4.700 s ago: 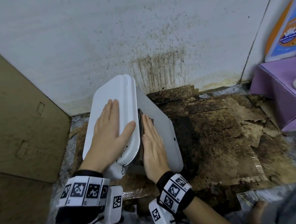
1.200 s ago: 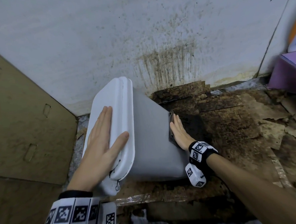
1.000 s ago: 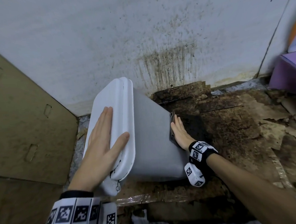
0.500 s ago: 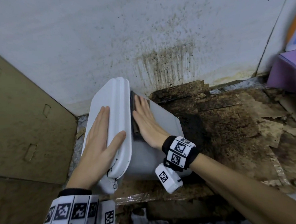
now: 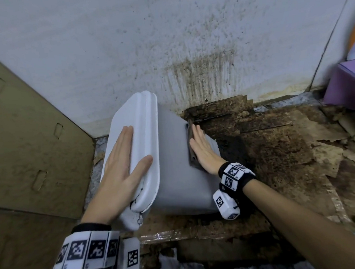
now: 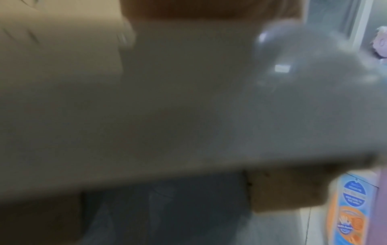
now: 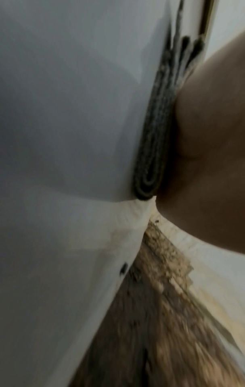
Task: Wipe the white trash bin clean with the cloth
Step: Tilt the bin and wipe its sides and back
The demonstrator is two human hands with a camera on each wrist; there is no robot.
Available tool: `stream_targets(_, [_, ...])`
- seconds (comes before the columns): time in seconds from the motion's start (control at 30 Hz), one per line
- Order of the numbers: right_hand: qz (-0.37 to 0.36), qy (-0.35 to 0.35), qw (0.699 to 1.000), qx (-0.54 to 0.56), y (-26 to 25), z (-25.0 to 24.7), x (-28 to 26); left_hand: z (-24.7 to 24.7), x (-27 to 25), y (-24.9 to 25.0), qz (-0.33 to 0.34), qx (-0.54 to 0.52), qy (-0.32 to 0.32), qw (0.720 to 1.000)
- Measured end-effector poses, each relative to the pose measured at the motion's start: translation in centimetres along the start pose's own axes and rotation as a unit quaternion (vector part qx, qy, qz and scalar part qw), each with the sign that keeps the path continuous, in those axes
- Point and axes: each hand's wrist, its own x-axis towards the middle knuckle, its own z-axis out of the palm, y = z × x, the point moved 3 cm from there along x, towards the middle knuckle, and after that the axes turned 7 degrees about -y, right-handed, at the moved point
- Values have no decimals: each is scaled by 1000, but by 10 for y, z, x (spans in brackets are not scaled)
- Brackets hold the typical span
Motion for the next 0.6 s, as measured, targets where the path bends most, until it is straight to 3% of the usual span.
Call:
stream_targets(0.3, [148,-8,988,53,63,-16,0,2,0,5,2,0,-2,1000])
stream_targets(0.6, [118,1,993,19,11,-4,-19,3,2,4,2,24,-2,1000])
